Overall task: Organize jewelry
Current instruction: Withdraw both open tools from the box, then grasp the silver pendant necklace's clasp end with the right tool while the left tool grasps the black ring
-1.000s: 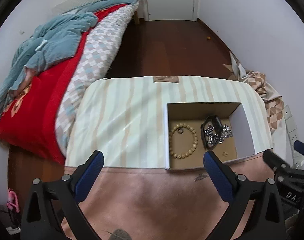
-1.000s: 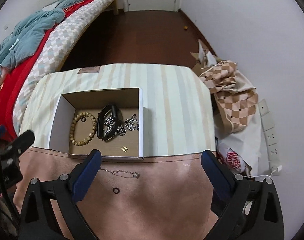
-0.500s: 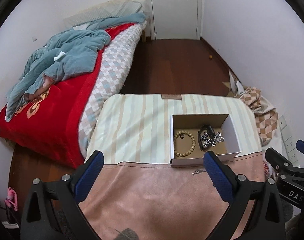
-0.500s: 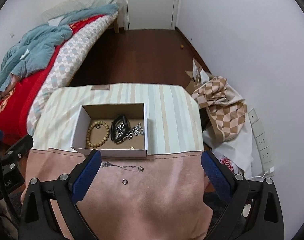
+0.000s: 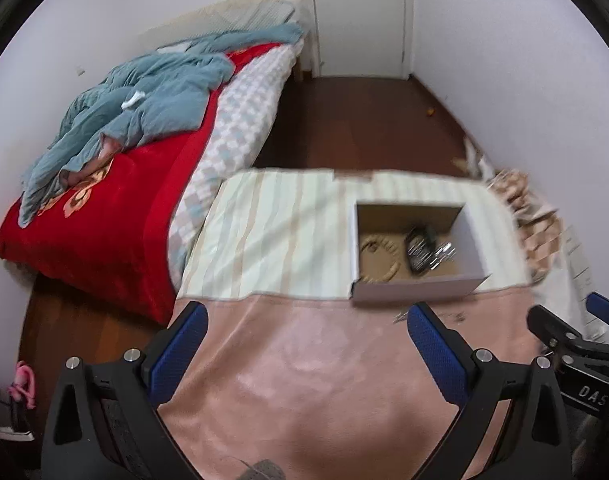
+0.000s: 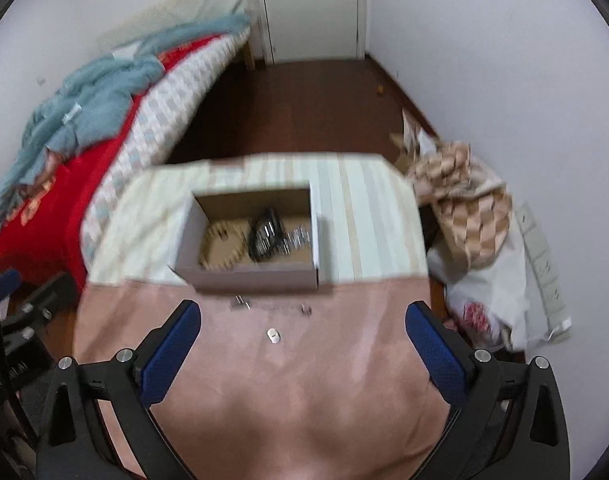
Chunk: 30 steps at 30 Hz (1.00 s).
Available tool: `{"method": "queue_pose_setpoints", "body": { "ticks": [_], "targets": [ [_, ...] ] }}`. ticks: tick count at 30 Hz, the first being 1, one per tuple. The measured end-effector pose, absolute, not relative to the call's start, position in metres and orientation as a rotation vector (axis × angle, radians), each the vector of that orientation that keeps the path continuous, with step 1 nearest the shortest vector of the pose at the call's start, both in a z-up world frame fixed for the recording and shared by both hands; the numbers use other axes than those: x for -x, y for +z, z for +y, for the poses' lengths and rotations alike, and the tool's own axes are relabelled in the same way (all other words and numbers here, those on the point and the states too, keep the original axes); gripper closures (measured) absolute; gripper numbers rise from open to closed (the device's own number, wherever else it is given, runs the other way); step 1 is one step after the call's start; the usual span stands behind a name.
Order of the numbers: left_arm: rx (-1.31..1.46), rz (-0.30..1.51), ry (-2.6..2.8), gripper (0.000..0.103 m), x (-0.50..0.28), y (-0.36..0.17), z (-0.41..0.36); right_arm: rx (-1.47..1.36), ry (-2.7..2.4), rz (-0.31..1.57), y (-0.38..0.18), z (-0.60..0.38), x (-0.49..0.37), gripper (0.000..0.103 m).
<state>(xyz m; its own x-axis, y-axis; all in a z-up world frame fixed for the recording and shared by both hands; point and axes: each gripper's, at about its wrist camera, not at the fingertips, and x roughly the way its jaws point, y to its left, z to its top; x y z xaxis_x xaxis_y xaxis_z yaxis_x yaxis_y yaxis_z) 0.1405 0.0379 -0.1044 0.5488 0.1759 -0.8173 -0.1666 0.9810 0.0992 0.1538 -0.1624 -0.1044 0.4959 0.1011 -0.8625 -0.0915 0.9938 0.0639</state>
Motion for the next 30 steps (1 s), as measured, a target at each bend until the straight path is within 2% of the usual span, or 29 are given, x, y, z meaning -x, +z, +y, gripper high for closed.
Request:
{"method": "queue_pose_setpoints", "body": {
  "ticks": [5,6,9,10,16,18,21,22,30],
  "targets": [
    [-0.048,1.064,0.255,0.001,-0.149,-0.169,0.037,-0.021,0.109,1.12,-0.172,-0.171,-0.161,0.0],
    [-0.047,1.088,0.26,0.001,-0.151,-0.181,0.038,-0.044,0.119,1.137,-0.187,-0.174,-0.164,0.004],
    [-0.047,1.146,0.283,0.001,-0.158,-0.21,0.041,-0.078,0.147,1.171,-0.221,-0.175,-0.175,0.025],
    [-0.046,1.159,0.289,0.001,-0.16,-0.217,0.043,-0.077,0.152,1.173,-0.23,-0.174,-0.18,0.027],
    [-0.056,1.2,0.328,0.001,-0.174,-0.246,0.055,-0.055,0.173,1.143,-0.263,-0.161,-0.208,0.029],
    [-0.055,1.21,0.336,0.001,-0.177,-0.251,0.058,-0.044,0.176,1.15,-0.274,-0.155,-0.215,0.048],
    [-0.064,1.217,0.335,0.001,-0.179,-0.255,0.057,0.006,0.176,1.116,-0.278,-0.145,-0.217,0.068],
    [-0.068,1.221,0.329,0.001,-0.179,-0.256,0.055,0.022,0.177,1.107,-0.279,-0.143,-0.216,0.088],
    [-0.05,1.217,0.203,0.001,-0.183,-0.249,0.01,-0.082,0.091,1.109,-0.273,-0.194,-0.208,0.09]
  ]
}}
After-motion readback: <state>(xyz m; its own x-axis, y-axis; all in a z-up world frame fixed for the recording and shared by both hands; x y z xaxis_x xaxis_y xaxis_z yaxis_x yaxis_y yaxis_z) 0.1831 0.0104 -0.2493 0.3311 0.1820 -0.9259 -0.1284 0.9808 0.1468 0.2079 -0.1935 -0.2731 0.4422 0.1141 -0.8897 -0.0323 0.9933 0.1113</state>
